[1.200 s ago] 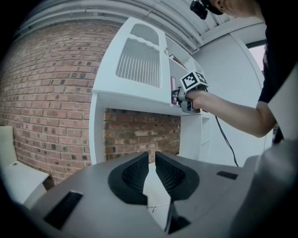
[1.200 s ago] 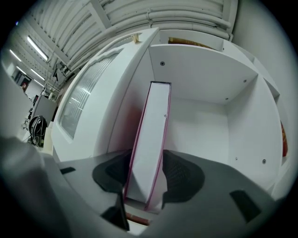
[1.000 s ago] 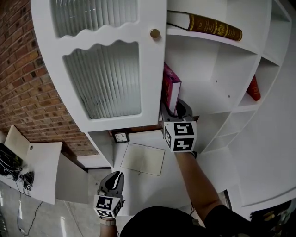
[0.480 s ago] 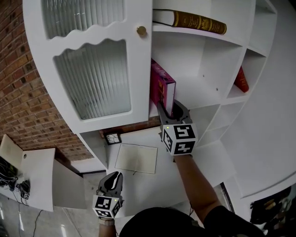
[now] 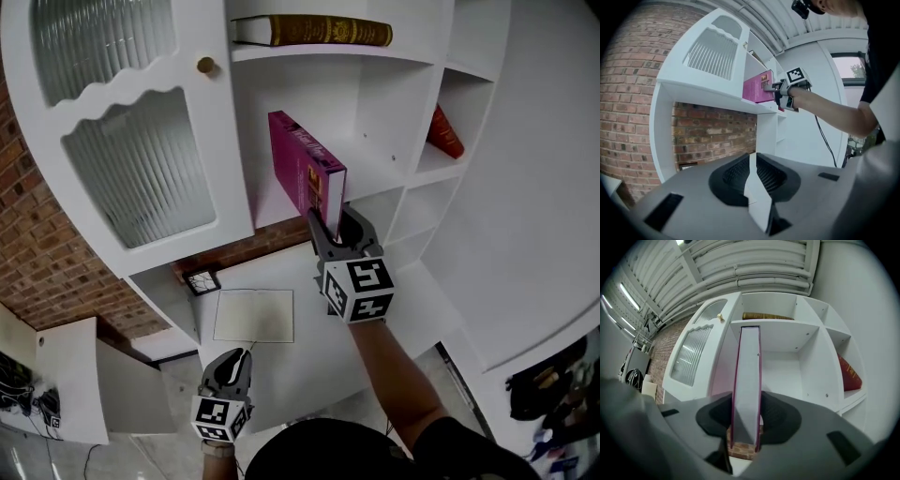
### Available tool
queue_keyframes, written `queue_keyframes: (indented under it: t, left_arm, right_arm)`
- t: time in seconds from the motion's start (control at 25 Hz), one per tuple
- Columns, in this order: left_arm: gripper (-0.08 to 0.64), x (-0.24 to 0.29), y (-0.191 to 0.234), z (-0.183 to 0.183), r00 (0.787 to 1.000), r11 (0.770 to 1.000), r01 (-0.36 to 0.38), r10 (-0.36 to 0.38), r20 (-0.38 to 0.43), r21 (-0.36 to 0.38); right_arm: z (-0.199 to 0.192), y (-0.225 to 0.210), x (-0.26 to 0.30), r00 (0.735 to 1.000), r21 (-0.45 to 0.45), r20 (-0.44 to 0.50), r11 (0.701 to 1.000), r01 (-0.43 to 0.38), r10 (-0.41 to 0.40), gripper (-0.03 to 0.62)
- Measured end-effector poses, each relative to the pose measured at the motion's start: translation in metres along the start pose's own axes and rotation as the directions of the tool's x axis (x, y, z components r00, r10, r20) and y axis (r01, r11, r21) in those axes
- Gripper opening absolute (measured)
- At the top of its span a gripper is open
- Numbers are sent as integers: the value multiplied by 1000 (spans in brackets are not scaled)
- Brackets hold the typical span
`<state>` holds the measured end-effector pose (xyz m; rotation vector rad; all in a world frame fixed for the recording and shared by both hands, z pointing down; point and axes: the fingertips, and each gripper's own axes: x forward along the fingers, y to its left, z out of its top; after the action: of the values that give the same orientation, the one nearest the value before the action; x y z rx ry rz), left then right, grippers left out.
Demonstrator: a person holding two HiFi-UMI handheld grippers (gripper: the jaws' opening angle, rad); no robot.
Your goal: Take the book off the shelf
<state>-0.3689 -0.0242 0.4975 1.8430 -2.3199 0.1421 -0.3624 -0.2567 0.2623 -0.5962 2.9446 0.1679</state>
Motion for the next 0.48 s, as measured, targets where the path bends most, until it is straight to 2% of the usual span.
queue_keyframes:
  t: [0.28,0.48]
  left_arm:
    - [50,5,-48,3,997,996,83,-83,2,16]
    - [51,6,-67,3,990,990,139,-139,-2,16]
  right_arm:
    - [3,-33,-60,998,15,6,998,63,-63,146]
    - [5,-45,-89,994,20,8,994,109,-109,146]
